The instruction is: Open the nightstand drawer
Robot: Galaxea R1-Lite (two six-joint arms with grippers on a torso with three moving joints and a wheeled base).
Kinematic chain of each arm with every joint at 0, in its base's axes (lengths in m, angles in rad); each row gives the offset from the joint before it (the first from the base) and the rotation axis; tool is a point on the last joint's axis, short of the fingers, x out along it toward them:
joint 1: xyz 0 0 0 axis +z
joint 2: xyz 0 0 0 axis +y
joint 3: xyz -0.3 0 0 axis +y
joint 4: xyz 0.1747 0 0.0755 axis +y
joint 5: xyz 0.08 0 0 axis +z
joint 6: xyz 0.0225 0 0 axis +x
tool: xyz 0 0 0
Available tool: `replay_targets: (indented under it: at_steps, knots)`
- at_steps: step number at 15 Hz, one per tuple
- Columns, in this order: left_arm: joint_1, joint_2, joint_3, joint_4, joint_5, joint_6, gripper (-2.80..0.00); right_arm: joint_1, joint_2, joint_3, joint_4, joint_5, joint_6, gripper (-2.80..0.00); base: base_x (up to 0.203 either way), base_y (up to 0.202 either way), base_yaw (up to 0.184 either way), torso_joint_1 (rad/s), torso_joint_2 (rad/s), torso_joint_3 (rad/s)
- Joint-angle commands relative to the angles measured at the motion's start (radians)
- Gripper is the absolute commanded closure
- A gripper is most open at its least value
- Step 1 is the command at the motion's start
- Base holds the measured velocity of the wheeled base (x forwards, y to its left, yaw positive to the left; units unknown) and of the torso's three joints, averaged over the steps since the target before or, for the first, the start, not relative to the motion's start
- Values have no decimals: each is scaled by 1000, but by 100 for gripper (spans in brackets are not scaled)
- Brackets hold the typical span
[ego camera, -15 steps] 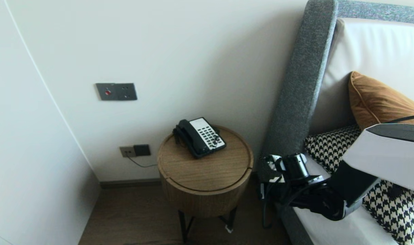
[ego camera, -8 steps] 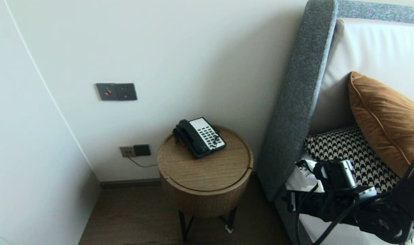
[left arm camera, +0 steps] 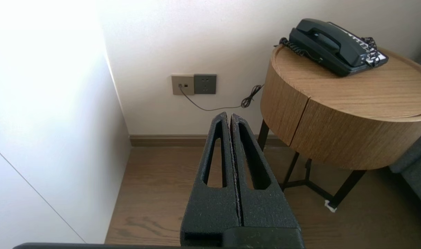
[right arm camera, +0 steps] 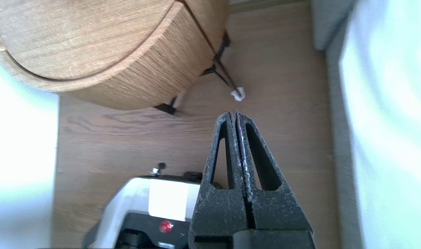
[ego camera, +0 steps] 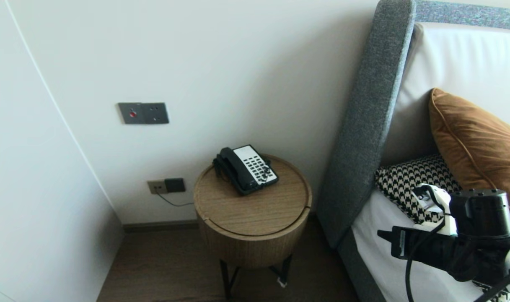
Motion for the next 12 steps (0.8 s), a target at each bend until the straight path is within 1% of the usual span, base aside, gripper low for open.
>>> replay_targets:
  at_steps: [1, 5, 7, 9, 12]
  knots:
    - [0, -2, 0, 0, 0, 0, 0, -30, -124, 46, 25, 2, -25, 0, 0, 0, 0, 0, 0, 0]
    - [0, -2, 0, 0, 0, 0, 0, -45, -230, 138, 37, -1, -68, 0, 0, 0, 0, 0, 0, 0]
    - [1, -2, 0, 0, 0, 0, 0, -105, -284, 167, 38, -12, -97, 0, 0, 0, 0, 0, 0, 0]
    - [0, -2, 0, 0, 0, 0, 0, -155, -339, 172, 48, -13, -150, 0, 0, 0, 0, 0, 0, 0]
    - [0, -2, 0, 0, 0, 0, 0, -202, -451, 143, 154, -14, -195, 0, 0, 0, 0, 0, 0, 0]
